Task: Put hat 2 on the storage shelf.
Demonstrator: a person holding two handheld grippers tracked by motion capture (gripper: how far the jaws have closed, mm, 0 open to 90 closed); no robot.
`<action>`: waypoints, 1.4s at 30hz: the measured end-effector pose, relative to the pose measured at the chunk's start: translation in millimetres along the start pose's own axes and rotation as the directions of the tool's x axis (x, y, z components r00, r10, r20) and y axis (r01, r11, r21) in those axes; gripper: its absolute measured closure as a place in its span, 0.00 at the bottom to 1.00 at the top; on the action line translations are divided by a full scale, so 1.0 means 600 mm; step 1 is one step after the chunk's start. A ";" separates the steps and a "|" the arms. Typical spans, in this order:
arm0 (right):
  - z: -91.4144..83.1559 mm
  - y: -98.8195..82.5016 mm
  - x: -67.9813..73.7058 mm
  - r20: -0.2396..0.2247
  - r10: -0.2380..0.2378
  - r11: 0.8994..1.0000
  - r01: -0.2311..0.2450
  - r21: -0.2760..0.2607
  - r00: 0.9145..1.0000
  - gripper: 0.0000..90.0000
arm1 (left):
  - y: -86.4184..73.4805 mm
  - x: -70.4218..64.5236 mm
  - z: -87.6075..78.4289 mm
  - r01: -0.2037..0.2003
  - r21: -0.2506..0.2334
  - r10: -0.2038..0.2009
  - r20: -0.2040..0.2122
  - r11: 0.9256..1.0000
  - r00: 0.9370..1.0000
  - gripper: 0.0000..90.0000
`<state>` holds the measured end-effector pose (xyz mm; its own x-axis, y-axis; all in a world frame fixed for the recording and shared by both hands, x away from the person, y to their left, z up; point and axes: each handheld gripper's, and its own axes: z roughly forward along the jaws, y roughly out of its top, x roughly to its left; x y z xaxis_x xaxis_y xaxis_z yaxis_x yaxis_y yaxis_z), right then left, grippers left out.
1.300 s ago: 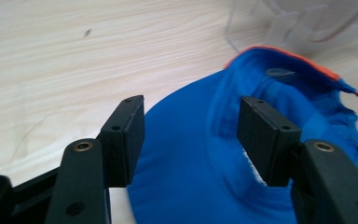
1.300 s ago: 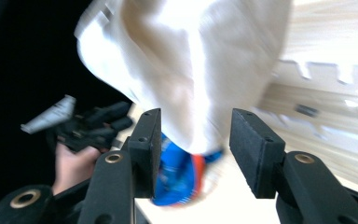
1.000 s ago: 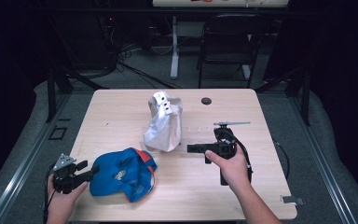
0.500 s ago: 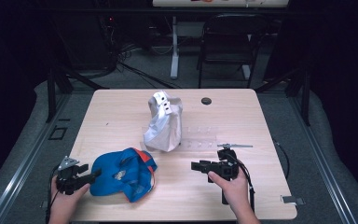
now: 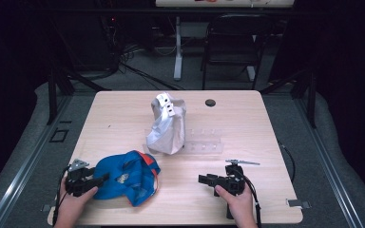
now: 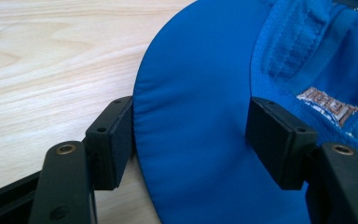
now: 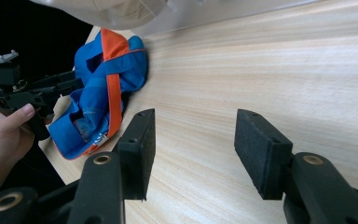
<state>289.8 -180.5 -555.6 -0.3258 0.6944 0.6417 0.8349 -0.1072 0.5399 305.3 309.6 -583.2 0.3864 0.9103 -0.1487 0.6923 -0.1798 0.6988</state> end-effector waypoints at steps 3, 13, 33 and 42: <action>0.009 -0.005 0.002 -0.007 0.002 1.000 -0.002 0.010 1.000 0.54 | 0.000 -0.008 0.001 -0.006 0.006 0.006 0.015 1.000 1.000 0.38; 0.060 -0.030 0.023 -0.056 -0.031 0.991 0.038 0.132 0.998 0.55 | 0.004 -0.051 0.009 -0.067 0.025 0.065 0.081 0.997 0.995 0.42; 0.111 -0.035 0.034 -0.156 0.001 0.982 0.028 0.187 0.988 0.62 | -0.009 -0.059 -0.014 -0.095 -0.008 0.095 0.056 0.995 0.994 0.43; 0.114 -0.026 0.034 -0.202 0.080 0.974 -0.033 0.224 0.976 0.77 | -0.017 -0.051 -0.023 -0.082 -0.003 0.082 0.040 0.997 0.996 0.43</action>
<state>300.4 -116.0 -588.5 -0.3413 0.5254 0.7794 0.9233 0.0321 0.3827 278.2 288.8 -576.1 0.4655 0.8771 -0.1186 0.6565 -0.2524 0.7108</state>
